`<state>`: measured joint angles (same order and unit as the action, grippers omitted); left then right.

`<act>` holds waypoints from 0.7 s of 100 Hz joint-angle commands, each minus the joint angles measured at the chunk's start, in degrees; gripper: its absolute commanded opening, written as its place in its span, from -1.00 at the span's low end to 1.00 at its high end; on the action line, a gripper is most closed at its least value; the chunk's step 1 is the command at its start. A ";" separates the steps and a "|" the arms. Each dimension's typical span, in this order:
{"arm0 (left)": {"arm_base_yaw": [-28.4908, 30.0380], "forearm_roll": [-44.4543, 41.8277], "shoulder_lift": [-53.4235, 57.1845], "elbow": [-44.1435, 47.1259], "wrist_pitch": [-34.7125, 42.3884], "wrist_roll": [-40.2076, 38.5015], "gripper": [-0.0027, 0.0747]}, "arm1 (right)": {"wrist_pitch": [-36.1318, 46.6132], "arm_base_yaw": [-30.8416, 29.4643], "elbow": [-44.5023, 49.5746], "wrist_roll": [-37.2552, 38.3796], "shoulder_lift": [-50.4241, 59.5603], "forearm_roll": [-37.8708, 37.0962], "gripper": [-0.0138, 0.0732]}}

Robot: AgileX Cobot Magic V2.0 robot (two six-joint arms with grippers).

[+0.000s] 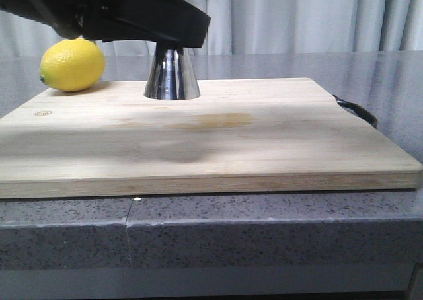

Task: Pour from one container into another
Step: 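Tilt the beaker with the right gripper, pouring liquid into the jigger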

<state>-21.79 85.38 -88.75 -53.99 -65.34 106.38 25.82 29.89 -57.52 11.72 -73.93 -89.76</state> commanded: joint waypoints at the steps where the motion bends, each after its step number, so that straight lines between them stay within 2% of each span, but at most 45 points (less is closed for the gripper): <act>1: -0.58 4.12 1.79 -1.55 -2.05 -0.57 -0.98 | -0.19 0.08 -2.08 -0.21 2.48 1.08 -0.22; 46: -0.58 4.12 1.79 -1.55 -1.30 -0.57 -0.98 | -0.42 0.08 -2.08 -0.96 2.45 -4.53 -0.22; 70: -0.58 4.12 1.79 -1.55 -0.87 -0.57 -0.98 | -0.78 0.08 -2.08 -2.44 2.45 -5.19 -0.22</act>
<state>-21.79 85.29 -88.75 -53.99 -63.89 106.28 25.72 29.89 -57.52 10.80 -73.44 -96.23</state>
